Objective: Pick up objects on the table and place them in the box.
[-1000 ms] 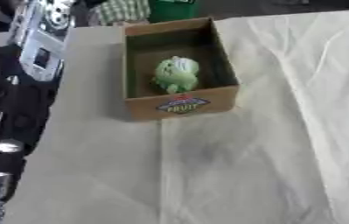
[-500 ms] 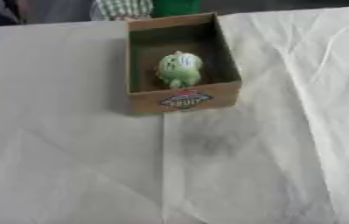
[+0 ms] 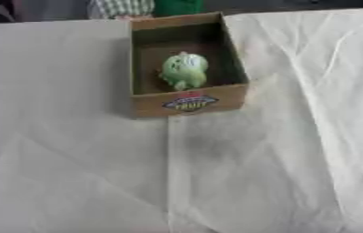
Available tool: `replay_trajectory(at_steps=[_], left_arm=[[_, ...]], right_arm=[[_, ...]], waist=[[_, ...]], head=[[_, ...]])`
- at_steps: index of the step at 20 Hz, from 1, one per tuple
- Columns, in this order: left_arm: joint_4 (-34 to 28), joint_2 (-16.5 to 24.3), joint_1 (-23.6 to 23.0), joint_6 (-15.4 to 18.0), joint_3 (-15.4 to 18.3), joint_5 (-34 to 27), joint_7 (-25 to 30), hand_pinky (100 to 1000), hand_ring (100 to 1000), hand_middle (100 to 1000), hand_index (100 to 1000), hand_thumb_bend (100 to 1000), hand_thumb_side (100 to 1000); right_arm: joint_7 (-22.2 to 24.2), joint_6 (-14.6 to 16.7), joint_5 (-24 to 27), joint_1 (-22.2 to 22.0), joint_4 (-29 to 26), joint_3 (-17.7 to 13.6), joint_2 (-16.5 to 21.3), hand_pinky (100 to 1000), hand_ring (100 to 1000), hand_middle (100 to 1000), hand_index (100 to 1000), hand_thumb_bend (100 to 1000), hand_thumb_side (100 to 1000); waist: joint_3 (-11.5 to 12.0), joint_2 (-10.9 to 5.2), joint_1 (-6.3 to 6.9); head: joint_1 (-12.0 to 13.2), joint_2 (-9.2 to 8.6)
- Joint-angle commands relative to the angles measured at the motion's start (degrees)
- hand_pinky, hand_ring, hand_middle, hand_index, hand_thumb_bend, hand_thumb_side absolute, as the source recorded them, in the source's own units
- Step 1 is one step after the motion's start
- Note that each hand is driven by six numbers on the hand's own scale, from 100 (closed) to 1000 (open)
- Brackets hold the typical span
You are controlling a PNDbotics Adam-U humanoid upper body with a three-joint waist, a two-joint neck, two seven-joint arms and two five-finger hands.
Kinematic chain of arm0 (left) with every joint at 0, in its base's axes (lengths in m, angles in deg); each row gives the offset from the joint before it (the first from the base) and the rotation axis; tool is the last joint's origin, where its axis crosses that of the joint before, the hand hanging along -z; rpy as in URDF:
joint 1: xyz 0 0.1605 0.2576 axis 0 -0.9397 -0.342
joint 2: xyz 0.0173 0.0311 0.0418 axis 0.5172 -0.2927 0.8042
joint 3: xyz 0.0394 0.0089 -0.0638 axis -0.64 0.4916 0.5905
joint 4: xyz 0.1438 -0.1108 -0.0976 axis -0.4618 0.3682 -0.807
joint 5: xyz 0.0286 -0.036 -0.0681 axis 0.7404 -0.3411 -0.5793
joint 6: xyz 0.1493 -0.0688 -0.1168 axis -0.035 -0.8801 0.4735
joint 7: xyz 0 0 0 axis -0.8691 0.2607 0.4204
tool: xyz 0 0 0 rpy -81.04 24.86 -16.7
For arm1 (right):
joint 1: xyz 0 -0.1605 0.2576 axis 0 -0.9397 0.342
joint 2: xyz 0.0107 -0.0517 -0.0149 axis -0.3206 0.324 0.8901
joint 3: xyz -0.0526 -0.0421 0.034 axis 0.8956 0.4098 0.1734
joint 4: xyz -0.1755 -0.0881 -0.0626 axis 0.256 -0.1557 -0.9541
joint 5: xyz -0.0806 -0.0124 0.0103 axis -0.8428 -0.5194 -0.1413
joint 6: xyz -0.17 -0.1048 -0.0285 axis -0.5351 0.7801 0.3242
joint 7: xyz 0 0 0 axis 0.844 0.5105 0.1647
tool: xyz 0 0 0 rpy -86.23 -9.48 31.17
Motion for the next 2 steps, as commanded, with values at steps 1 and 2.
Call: replay_trajectory(at_steps=[1,2], left_arm=[[-2.6,2.3,-0.8,1.2,1.2,0.2,-0.6,748,699,620,794,100,818],[-2.6,2.3,-1.0,1.3,1.2,0.2,-0.6,748,699,620,794,100,818]], right_arm=[[-0.2,0.1,-0.6,0.5,-0.8,-0.7,1.9,835,722,748,881,100,580],[-0.2,0.1,-0.6,0.5,-0.8,-0.7,1.9,835,722,748,881,100,580]], waist=[[0.0,-0.78,-0.21],[0.0,-0.78,-0.22]], head=[[0.3,-0.6],[0.3,-0.61]])
